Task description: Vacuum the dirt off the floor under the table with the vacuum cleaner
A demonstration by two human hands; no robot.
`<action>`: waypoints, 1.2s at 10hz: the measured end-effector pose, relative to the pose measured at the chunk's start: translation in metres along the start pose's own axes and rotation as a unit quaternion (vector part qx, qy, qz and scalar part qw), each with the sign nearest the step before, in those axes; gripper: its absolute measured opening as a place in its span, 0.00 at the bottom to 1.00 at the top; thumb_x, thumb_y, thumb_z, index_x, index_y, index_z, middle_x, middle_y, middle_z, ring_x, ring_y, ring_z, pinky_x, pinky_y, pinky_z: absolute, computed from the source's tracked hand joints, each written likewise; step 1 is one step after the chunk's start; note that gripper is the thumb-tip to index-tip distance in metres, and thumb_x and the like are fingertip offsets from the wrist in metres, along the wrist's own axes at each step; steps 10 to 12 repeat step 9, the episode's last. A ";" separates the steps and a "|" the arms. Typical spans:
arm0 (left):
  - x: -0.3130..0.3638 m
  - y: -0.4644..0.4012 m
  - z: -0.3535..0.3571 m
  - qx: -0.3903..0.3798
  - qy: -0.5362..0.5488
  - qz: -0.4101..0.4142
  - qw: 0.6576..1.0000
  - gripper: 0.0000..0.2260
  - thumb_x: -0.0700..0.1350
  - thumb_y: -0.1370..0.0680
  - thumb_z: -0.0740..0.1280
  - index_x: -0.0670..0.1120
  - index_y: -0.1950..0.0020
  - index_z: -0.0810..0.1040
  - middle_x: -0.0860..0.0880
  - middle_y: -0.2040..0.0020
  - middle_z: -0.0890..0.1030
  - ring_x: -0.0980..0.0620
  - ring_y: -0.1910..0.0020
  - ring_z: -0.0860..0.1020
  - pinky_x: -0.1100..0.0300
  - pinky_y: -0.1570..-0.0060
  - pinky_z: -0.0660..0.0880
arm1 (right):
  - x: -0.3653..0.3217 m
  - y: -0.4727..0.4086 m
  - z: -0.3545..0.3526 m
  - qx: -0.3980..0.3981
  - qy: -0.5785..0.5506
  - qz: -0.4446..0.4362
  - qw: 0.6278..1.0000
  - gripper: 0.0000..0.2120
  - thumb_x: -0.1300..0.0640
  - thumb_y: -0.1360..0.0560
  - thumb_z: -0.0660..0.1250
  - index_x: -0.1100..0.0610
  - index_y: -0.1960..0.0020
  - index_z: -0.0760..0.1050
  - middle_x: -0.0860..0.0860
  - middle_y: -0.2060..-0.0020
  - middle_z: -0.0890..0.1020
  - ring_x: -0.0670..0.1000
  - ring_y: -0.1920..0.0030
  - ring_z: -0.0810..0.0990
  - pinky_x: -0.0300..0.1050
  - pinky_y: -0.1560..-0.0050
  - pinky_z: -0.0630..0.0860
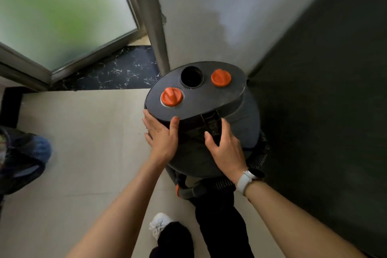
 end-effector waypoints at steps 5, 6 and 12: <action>0.070 -0.079 0.037 -0.083 -0.045 0.053 0.994 0.36 0.55 0.19 0.56 0.43 0.23 0.36 0.46 0.22 0.42 0.46 0.23 0.43 0.45 0.27 0.39 | 0.004 -0.068 -0.035 0.085 -0.035 0.032 0.995 0.31 0.51 0.22 0.63 0.63 0.25 0.56 0.60 0.30 0.69 0.59 0.32 0.69 0.50 0.34 0.67; 0.074 -0.085 0.035 -0.095 -0.045 0.049 0.993 0.36 0.54 0.19 0.56 0.43 0.24 0.35 0.47 0.22 0.41 0.47 0.23 0.43 0.44 0.26 0.39 | 0.000 -0.074 -0.036 0.098 -0.025 0.033 0.994 0.31 0.52 0.23 0.64 0.63 0.25 0.57 0.60 0.30 0.68 0.59 0.31 0.68 0.48 0.35 0.66; 0.073 -0.070 0.017 -0.103 -0.050 0.050 0.992 0.36 0.55 0.22 0.63 0.43 0.24 0.47 0.42 0.24 0.56 0.42 0.25 0.54 0.38 0.29 0.53 | -0.008 -0.052 -0.047 0.037 -0.018 0.083 0.996 0.29 0.47 0.22 0.61 0.56 0.26 0.58 0.54 0.31 0.68 0.55 0.32 0.69 0.51 0.35 0.68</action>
Point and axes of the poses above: each hand's wrist, its own y-axis away from the middle knuckle, its own z-axis out of the palm, x = y × z, the point moved 3 cm from there along -y, towards the middle knuckle
